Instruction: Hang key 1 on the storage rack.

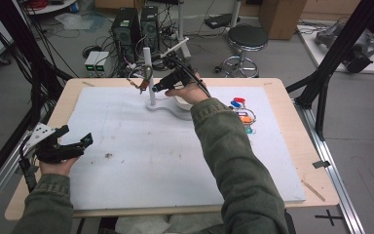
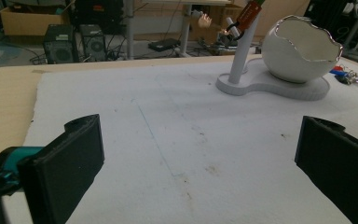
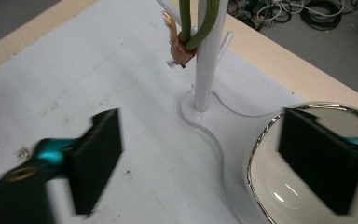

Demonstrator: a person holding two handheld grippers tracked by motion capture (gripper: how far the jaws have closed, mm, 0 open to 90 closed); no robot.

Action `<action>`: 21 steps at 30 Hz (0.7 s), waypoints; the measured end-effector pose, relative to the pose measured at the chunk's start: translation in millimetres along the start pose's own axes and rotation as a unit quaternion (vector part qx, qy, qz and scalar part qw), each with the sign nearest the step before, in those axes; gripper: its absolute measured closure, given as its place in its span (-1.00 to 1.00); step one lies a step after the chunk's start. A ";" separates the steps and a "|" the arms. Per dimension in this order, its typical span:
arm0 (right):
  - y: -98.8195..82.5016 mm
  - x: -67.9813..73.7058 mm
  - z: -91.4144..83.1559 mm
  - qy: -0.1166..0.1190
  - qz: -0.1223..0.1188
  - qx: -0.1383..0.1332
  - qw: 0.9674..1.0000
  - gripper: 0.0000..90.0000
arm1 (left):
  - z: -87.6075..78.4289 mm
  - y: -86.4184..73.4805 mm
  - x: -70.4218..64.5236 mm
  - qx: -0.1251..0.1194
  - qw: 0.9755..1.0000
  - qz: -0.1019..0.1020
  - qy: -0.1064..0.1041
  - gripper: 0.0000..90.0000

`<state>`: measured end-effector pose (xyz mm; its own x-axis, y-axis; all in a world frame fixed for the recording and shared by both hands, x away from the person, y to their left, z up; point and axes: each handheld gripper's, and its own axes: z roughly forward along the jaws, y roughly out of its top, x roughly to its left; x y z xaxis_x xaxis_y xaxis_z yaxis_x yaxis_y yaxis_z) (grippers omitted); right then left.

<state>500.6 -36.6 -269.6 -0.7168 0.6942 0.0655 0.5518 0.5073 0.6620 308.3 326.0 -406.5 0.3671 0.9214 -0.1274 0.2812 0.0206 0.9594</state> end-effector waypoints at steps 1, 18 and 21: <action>-0.8 -1.1 -1.1 0.005 0.000 0.000 1.000 -0.87 | 0.1 0.0 0.1 0.000 1.000 -0.001 0.000 -0.96; -22.2 -13.4 -40.5 -0.002 0.000 -0.036 0.999 -0.98 | -0.2 0.0 0.0 0.001 1.000 0.000 0.002 -0.96; -30.7 -17.2 -43.9 -0.005 0.003 -0.036 0.999 -0.98 | -0.3 0.1 -0.1 0.000 1.000 0.000 0.003 -0.96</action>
<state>477.3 -86.6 -258.4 -0.7093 0.7022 0.0617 0.5231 0.4657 0.7137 308.1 326.0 -406.3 0.3621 0.9235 -0.1269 0.2818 0.0212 0.9592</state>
